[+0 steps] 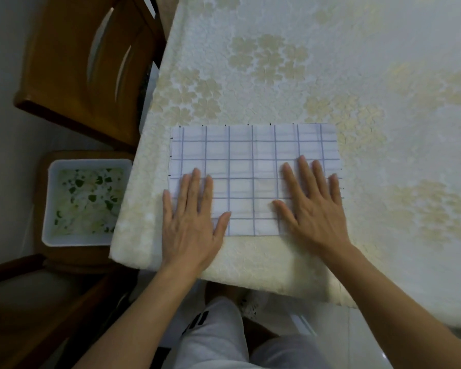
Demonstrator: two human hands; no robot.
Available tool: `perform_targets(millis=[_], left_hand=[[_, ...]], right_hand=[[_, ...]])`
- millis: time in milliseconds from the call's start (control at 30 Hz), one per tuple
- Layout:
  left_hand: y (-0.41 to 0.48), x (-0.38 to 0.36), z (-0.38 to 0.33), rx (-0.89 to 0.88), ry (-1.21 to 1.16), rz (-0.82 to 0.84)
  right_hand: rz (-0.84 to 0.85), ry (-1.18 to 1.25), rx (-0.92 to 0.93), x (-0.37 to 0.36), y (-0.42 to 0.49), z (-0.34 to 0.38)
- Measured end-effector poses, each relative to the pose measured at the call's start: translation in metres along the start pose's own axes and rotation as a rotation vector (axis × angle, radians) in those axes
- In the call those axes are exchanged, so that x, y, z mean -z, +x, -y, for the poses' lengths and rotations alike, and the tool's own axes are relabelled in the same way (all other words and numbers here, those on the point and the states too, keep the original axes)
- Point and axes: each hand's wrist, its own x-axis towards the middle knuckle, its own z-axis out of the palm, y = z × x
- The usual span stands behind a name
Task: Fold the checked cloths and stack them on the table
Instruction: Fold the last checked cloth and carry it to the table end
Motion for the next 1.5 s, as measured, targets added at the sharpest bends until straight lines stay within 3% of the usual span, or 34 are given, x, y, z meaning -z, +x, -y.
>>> perform_targets(millis=[100,233,400,533,633,800,1100,1333,1500], left_hand=[[0.035,0.008,-0.021,-0.132,-0.054,-0.013],[0.091,0.008,-0.04,-0.183,-0.062,-0.009],[0.121,0.004,-0.004,-0.175,0.019,0.011],[0.129,0.01,0.023,-0.065,0.04,0.018],[0.113,0.023,0.017,-0.055,0.02,-0.013],[0.043,0.015,-0.008,-0.233,-0.025,0.017],[0.021,-0.002,0.034,-0.097,0.001,0.007],[0.015,0.001,0.038,-0.037,0.039,0.024],[0.023,0.013,0.031,-0.201,0.03,0.025]], right_hand=[[-0.04,0.02,0.028,0.001,0.019,0.021],[-0.047,0.071,0.049,0.007,0.065,0.04],[-0.039,0.002,0.077,0.011,0.095,0.014],[-0.025,0.011,-0.038,0.02,0.1,-0.015],[-0.063,0.089,-0.107,0.031,0.086,-0.009],[-0.089,0.075,-0.003,0.013,0.016,0.029],[-0.001,0.022,-0.136,0.005,-0.013,-0.024],[0.021,0.013,-0.128,0.005,-0.009,-0.027],[0.027,-0.012,-0.099,0.006,-0.002,-0.023]])
